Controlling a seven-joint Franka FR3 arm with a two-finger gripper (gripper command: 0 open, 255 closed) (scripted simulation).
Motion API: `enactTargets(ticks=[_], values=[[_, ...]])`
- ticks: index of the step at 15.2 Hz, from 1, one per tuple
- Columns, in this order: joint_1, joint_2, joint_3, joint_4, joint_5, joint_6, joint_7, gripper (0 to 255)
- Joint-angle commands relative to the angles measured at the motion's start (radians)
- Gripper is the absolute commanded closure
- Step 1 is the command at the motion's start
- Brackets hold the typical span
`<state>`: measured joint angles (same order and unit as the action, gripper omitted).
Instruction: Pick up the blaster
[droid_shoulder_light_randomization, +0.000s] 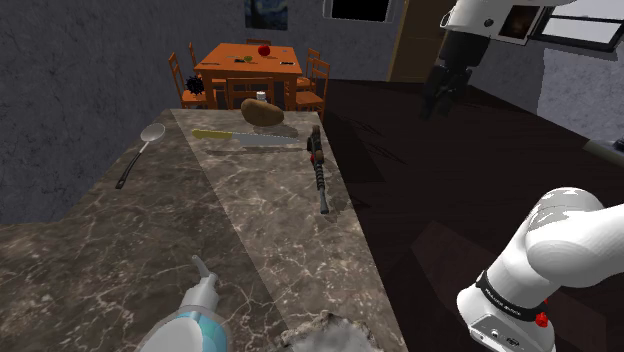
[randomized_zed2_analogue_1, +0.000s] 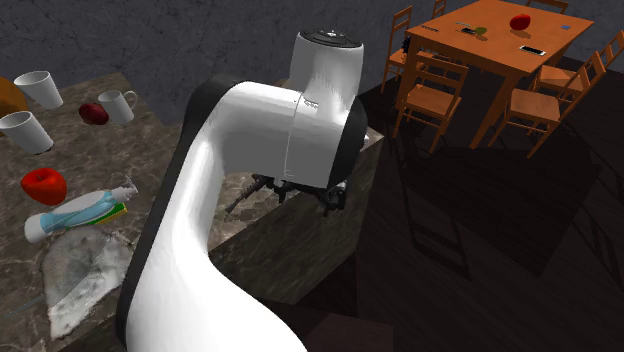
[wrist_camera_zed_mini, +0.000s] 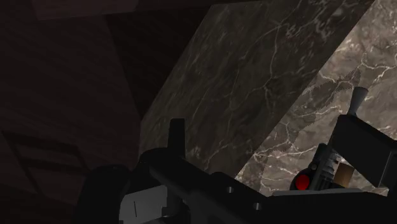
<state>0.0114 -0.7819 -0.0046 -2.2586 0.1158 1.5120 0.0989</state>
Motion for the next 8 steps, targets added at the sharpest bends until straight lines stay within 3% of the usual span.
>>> enactTargets(ticks=[1,8], values=[[0.0,0.0,0.0,0.0,0.0,0.0,0.0,0],[-0.032,0.088,0.202,-0.025,0.06,0.197,0.303,0]])
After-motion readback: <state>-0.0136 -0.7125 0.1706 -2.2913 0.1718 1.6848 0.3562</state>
